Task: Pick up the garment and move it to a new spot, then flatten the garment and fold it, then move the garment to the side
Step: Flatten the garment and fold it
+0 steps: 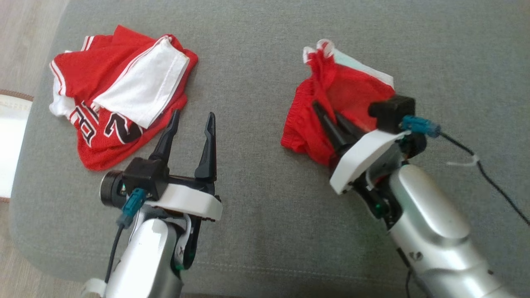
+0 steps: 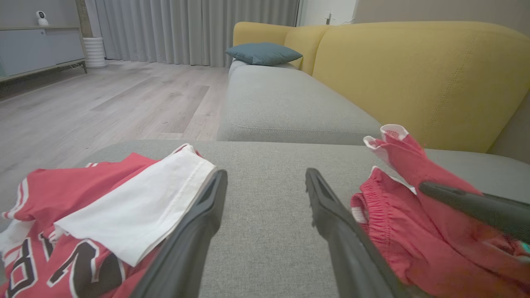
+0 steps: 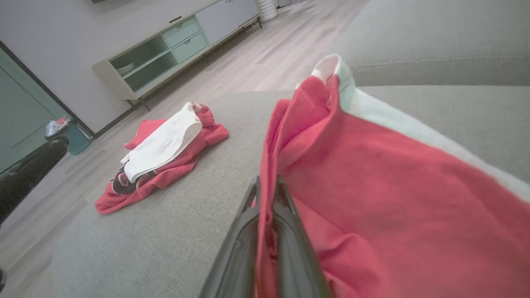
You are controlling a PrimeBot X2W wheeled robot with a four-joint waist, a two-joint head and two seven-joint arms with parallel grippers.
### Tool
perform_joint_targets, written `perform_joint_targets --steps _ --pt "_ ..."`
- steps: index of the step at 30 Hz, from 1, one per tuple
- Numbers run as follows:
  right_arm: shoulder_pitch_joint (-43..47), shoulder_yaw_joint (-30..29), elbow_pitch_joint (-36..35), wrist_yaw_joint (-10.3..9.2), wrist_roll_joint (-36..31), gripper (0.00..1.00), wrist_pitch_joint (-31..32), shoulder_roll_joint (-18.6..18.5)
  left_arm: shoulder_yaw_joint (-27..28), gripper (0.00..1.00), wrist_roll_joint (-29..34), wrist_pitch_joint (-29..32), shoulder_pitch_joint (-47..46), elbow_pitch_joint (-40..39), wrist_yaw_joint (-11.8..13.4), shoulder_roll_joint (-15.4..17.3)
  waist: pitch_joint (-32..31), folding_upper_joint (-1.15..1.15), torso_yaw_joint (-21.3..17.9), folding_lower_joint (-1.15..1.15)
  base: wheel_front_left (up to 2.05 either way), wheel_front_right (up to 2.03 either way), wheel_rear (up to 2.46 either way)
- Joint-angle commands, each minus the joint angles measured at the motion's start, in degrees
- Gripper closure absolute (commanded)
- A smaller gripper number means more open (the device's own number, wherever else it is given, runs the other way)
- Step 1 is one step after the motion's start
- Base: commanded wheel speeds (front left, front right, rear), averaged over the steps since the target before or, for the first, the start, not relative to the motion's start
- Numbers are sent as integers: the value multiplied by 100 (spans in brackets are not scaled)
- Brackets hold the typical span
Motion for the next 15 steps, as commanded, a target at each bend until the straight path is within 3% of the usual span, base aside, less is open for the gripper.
perform_joint_targets --steps 1,3,4,5,11,15 --pt "-49 127 -118 39 65 100 -91 123 157 0 -8 -29 -76 -181 25 61 16 0 18 0 0 0 0" --pt "-59 182 -8 39 100 100 -171 173 154 0 -8 -29 -80 -190 33 61 41 0 25 0 0 0 0" --pt "-72 210 35 39 113 64 -214 190 157 0 -7 -29 -83 -193 37 61 50 0 23 0 0 0 0" --pt "-90 243 57 39 132 0 -276 204 163 0 -4 -29 -84 -194 42 61 56 0 16 0 0 0 0" --pt "-141 485 -271 39 130 0 -910 75 200 0 42 -29 -76 -162 65 61 38 0 -43 0 0 0 0" --pt "21 98 -640 39 -52 0 -1339 -199 228 0 101 -29 -66 -139 78 61 -10 0 -92 0 0 0 0"
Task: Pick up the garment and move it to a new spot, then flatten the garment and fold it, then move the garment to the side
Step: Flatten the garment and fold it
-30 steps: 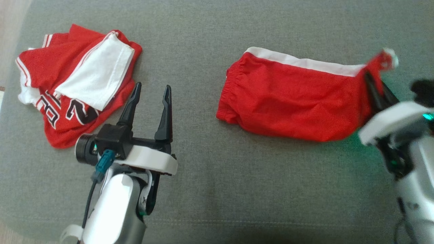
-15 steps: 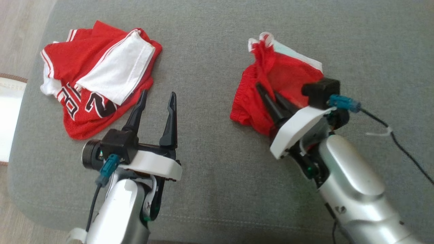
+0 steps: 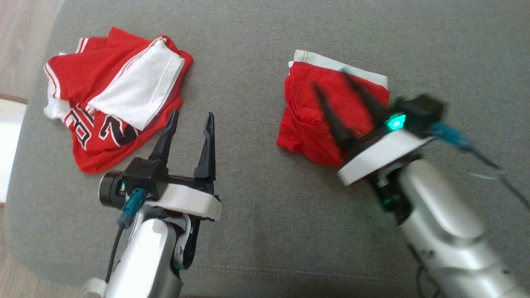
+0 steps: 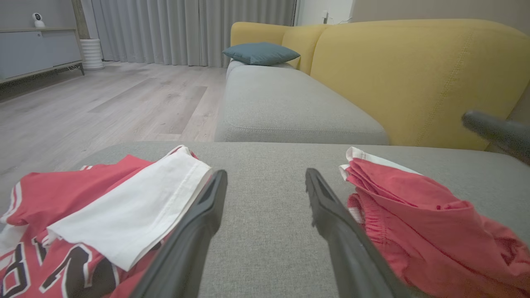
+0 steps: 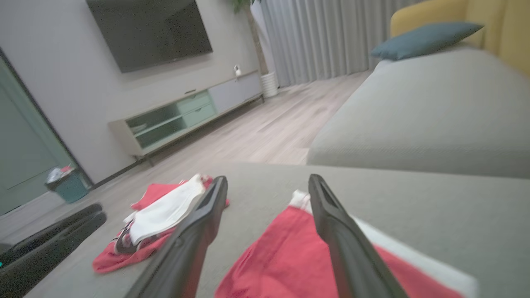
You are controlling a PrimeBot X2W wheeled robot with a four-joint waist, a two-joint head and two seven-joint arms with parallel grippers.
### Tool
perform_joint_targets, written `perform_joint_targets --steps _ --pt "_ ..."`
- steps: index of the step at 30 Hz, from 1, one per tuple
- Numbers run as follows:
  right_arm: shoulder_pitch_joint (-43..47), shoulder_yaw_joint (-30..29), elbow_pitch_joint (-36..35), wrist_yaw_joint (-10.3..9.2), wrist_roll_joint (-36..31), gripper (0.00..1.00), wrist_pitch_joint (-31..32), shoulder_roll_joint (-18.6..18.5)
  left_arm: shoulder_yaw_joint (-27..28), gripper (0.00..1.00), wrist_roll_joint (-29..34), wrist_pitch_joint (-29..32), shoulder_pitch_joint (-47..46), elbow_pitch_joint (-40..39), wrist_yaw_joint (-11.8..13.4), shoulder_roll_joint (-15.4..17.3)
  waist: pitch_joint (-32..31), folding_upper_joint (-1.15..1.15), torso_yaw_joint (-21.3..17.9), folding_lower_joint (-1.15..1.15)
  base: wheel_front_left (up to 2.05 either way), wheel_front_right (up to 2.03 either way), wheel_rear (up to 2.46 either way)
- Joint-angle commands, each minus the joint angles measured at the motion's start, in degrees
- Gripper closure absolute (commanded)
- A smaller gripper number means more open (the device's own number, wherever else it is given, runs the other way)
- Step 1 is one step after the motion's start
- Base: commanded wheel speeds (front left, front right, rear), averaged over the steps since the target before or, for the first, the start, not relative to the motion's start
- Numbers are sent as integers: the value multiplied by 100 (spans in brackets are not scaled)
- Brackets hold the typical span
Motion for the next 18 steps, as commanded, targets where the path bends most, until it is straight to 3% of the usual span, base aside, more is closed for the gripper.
perform_joint_targets --steps 1,11,18 --pt "93 -297 -398 39 -106 0 -217 -148 227 0 53 -29 -60 -152 31 61 -36 0 -37 0 0 0 0" --pt "1312 -2095 -1373 39 -655 0 -143 -617 412 0 112 -29 75 -206 67 99 -183 0 -239 0 0 0 0" --pt "2346 -2940 -2100 39 -973 0 219 -415 489 0 154 -29 222 -218 57 179 -319 0 -454 0 0 0 0"
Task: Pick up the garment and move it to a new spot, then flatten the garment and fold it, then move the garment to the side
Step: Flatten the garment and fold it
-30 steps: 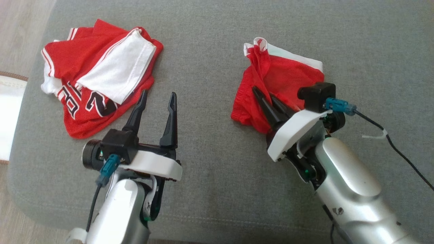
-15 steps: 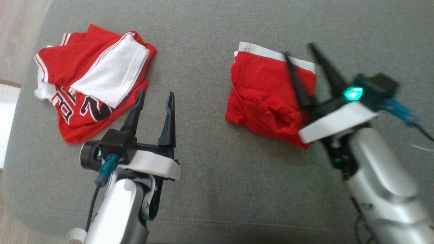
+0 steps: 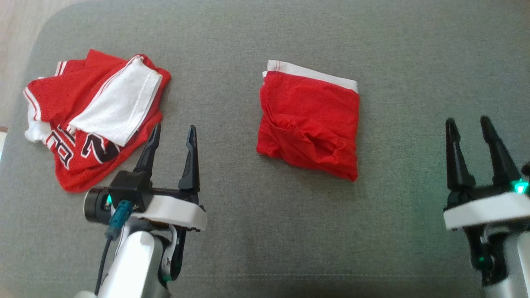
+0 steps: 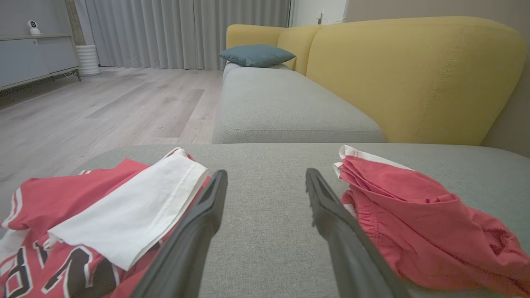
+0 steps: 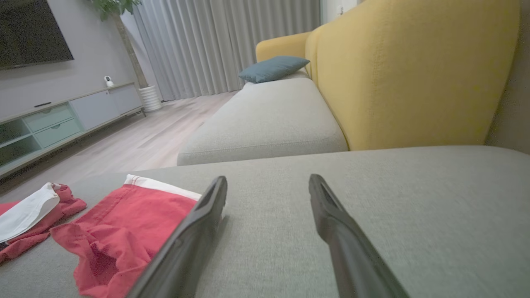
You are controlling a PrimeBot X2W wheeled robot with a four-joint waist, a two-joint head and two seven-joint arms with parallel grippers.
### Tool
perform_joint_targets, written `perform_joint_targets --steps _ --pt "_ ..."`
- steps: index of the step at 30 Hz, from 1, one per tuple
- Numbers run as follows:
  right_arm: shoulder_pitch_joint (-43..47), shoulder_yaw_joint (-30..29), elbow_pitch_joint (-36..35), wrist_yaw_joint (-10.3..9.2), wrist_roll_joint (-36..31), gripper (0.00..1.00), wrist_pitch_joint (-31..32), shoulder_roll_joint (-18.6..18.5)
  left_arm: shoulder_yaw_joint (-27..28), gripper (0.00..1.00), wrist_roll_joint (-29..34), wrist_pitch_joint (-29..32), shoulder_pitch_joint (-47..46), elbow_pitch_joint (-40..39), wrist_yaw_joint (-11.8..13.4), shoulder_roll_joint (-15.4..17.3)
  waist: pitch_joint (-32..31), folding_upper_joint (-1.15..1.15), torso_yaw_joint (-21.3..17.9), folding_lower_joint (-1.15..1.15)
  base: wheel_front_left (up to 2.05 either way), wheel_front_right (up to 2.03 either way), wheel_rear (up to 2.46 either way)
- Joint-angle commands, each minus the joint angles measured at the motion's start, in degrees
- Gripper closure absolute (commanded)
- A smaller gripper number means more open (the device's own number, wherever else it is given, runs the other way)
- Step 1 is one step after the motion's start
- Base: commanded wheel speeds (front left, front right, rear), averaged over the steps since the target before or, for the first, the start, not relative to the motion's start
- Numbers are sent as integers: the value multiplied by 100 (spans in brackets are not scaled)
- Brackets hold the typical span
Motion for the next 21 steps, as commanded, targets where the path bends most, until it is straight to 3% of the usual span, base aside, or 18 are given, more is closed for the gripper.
perform_joint_targets --steps 1,8,20,21 --pt "55 35 -319 39 -64 0 44 38 192 0 55 -29 -79 -192 4 85 -38 0 -53 0 0 0 0" --pt "337 -106 -694 39 -194 0 226 242 218 0 83 -29 -52 -180 18 142 -57 0 -149 0 0 0 0" --pt "319 -76 -815 39 -265 0 345 206 216 0 83 -29 -77 -149 67 141 -41 0 -117 0 0 0 0" --pt "303 -75 -797 39 -259 54 367 185 209 0 85 -29 -85 -153 67 138 -25 0 -104 0 0 0 0"
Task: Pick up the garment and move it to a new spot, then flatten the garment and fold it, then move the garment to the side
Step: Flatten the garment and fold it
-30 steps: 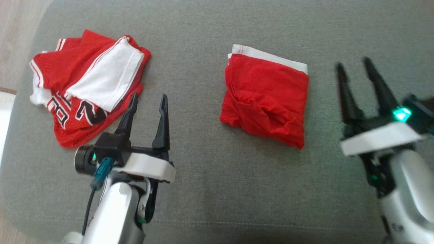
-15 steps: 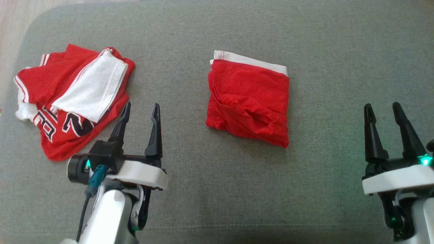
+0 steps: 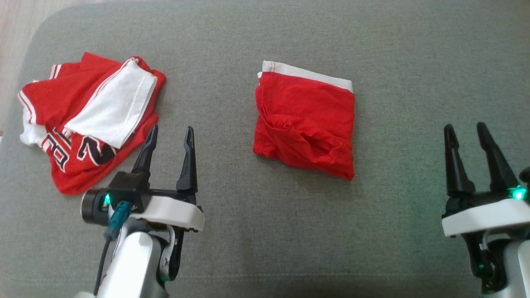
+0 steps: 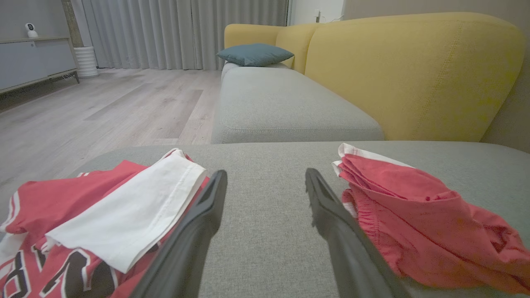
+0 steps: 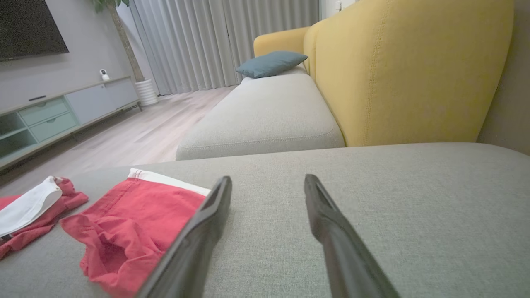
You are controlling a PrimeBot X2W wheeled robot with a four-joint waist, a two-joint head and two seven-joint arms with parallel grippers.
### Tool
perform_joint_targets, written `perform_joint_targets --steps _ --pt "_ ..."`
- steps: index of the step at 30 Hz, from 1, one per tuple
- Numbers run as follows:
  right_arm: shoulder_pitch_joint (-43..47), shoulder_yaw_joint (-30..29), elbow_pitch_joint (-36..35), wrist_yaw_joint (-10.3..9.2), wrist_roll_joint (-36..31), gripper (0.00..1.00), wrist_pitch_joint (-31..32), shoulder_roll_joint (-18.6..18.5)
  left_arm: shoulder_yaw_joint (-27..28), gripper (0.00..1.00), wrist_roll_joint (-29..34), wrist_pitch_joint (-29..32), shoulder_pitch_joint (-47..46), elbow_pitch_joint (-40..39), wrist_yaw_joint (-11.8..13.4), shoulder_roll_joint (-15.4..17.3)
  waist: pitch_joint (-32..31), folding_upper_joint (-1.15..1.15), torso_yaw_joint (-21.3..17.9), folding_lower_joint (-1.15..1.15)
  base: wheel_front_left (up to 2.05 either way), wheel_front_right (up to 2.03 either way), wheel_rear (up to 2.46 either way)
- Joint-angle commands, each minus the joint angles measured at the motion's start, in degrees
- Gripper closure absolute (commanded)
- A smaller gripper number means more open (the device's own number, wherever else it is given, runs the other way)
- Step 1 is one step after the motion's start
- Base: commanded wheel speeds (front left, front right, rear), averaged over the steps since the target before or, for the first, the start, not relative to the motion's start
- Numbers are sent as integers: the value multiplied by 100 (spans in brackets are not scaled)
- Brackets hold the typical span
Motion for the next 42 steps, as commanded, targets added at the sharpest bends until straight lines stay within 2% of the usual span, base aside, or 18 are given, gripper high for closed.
perform_joint_targets --steps 1,5,9,22,37,42 --pt "-151 104 -169 39 -34 100 47 -122 172 0 45 -29 -140 -169 14 90 36 0 29 0 0 0 0" --pt "-476 331 118 39 35 100 111 -308 128 0 60 -29 -245 -213 2 73 191 0 114 0 0 0 0" --pt "-1222 1109 872 39 230 100 28 -490 44 0 74 -29 -417 -249 -10 33 416 0 273 0 0 0 0" --pt "-2589 3063 2769 39 925 100 -393 -463 -80 0 61 -29 -626 -275 4 -39 628 0 597 0 0 0 0" --pt "-3050 4862 3347 39 1527 100 -631 -528 -47 0 46 -29 -547 -305 11 -66 555 0 633 0 0 0 0" --pt "-2975 5182 3331 39 1584 100 -919 -548 -11 0 44 -29 -452 -252 7 -69 383 0 606 0 0 0 0"
